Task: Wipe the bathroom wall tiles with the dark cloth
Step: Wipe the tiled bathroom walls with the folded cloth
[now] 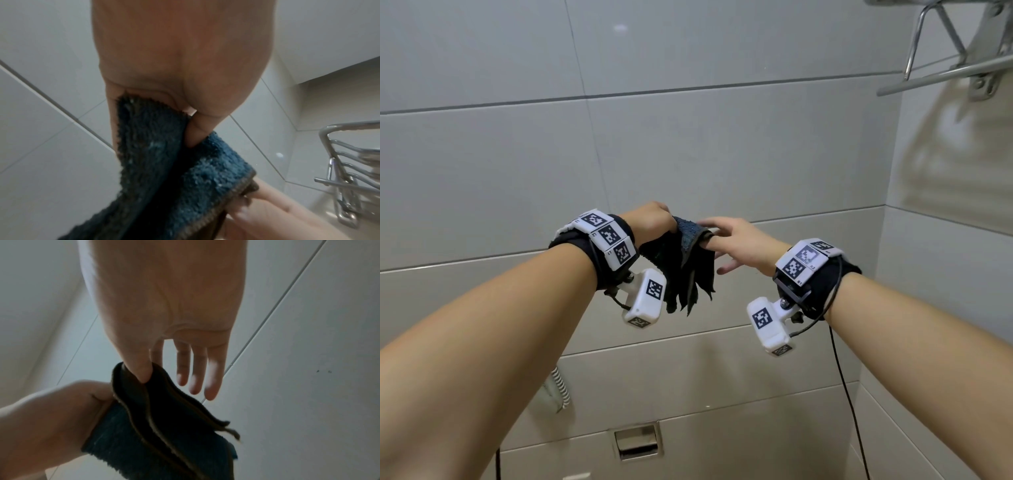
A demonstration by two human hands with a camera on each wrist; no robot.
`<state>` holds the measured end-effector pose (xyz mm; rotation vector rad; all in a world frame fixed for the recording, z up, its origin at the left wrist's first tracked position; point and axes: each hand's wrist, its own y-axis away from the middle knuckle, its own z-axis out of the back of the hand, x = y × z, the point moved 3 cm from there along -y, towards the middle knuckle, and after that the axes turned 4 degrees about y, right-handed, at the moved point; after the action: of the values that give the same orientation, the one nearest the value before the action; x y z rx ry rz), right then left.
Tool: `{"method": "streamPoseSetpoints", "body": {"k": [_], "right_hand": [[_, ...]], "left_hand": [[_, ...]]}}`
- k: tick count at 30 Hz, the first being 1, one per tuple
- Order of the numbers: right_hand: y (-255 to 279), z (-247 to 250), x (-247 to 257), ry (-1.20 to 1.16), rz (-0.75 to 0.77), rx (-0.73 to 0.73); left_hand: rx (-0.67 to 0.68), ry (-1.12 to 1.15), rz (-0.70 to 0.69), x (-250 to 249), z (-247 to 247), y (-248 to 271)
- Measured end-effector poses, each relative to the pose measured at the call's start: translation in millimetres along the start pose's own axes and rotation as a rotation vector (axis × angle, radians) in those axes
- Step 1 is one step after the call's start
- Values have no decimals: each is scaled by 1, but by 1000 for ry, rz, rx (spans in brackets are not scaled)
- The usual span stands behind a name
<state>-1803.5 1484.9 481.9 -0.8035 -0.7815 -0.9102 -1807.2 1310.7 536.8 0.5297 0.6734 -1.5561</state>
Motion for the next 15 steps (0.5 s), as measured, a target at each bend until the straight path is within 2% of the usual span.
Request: {"method": "streamPoseSetpoints", "body": {"k": [4, 10, 15], "right_hand": [[-1, -5, 4, 38, 48, -45], [-5, -21, 10, 176, 167, 12], [-19, -16, 9, 378, 117, -142]], "left_hand": [[-11, 30, 54, 3, 2, 0], [21, -6, 87, 0, -1, 2], [13, 20, 110, 2, -1, 0]]}}
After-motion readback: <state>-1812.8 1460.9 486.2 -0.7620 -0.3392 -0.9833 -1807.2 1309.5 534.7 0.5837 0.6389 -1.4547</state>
